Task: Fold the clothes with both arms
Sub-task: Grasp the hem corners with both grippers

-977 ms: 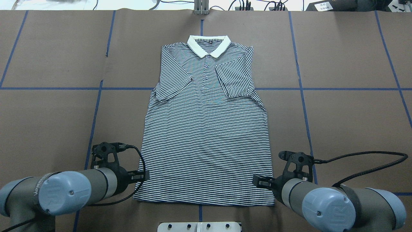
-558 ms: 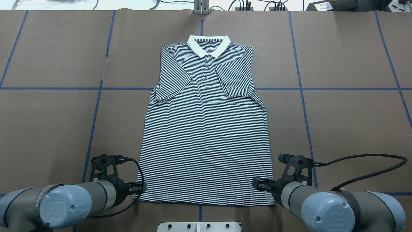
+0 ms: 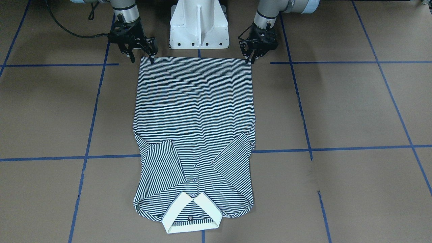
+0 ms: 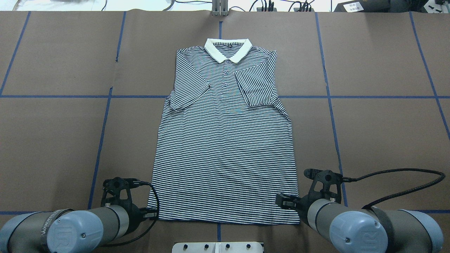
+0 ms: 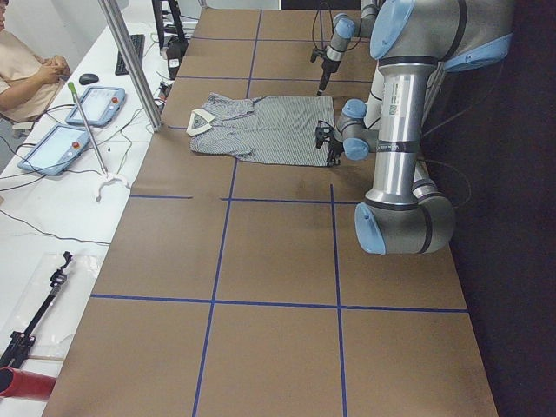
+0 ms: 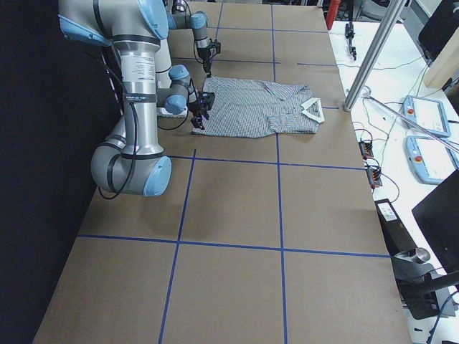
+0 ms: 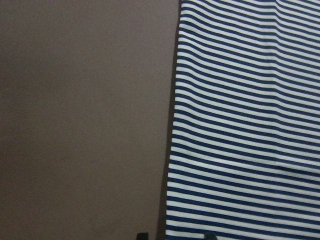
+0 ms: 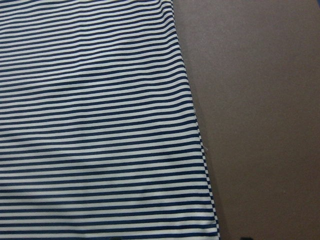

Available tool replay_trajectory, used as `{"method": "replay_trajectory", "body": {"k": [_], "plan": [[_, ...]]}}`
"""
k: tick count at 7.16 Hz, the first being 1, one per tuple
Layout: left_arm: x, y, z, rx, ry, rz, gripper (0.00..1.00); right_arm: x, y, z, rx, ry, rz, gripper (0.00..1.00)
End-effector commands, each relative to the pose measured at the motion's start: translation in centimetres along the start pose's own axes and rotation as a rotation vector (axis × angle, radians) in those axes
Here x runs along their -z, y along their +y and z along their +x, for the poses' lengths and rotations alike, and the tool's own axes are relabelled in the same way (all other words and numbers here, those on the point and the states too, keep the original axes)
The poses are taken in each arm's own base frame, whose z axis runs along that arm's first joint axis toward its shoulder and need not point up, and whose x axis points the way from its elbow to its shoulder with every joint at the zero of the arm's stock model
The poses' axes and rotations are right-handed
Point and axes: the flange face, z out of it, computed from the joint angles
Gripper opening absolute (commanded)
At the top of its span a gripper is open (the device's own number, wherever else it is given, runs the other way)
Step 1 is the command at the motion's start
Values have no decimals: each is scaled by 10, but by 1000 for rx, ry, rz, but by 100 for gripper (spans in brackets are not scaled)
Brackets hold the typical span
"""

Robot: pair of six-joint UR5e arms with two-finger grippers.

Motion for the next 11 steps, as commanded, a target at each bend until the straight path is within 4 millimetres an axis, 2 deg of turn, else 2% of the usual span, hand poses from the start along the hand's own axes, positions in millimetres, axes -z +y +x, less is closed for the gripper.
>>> {"method": "replay_trajectory", "body": {"k": [1,3,4,5,6,7,8,9,11], "plan": [[-1,0,0,0,0,-1,32,0,1,1,2,1,4,84],[0,0,1,0,3,-2,24,-1,5,1,8,2,-2,84],[0,0,1,0,3,-2,7,-2,6,1,9,4,-3,85],[1,0,1,0,5,-2,0,-3,8,1,12,5,-5,85],[3,0,4,1,11,0,0,-3,18,0,0,2,-9,84],[4,0,5,1,14,-2,0,-1,31,-4,-40,-14,15,77],[4,0,6,0,16,-1,0,-10,43,2,-47,30,20,61],[5,0,7,0,19,-3,0,-14,44,5,-53,65,31,54],[6,2,13,0,30,-5,0,-15,43,8,-52,75,31,57]]}}
